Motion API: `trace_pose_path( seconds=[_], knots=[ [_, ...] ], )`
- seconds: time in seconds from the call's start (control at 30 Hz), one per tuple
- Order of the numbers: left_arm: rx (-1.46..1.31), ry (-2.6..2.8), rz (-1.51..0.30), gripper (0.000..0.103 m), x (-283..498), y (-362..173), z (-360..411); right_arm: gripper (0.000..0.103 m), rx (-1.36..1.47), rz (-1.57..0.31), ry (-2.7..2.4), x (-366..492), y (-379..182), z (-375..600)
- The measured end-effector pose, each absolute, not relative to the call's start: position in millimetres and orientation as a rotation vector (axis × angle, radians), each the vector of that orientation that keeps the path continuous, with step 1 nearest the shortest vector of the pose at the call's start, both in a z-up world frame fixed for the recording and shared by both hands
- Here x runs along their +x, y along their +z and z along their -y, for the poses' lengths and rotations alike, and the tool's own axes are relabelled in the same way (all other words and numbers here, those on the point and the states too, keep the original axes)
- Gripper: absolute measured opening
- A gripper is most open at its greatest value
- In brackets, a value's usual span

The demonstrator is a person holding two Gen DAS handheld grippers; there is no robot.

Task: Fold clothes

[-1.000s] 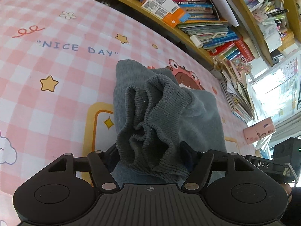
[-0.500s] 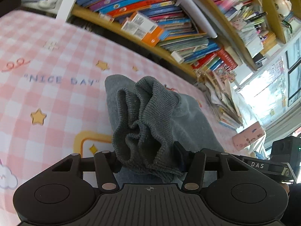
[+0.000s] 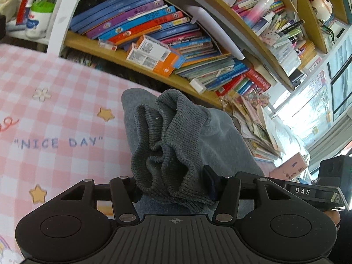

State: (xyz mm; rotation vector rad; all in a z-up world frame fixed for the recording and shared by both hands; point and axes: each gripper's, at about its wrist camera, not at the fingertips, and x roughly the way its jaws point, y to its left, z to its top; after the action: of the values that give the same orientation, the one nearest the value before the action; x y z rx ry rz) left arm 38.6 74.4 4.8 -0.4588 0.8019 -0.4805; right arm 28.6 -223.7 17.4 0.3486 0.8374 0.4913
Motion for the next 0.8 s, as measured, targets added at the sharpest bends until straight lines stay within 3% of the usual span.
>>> trace_pose_path(
  seconds=[0.8],
  knots=[
    [-0.429, -0.501, -0.818, 0.052, 147, -9, -70, 0.031, 0.321, -0.843, 0.477, 136, 1, 221]
  ],
)
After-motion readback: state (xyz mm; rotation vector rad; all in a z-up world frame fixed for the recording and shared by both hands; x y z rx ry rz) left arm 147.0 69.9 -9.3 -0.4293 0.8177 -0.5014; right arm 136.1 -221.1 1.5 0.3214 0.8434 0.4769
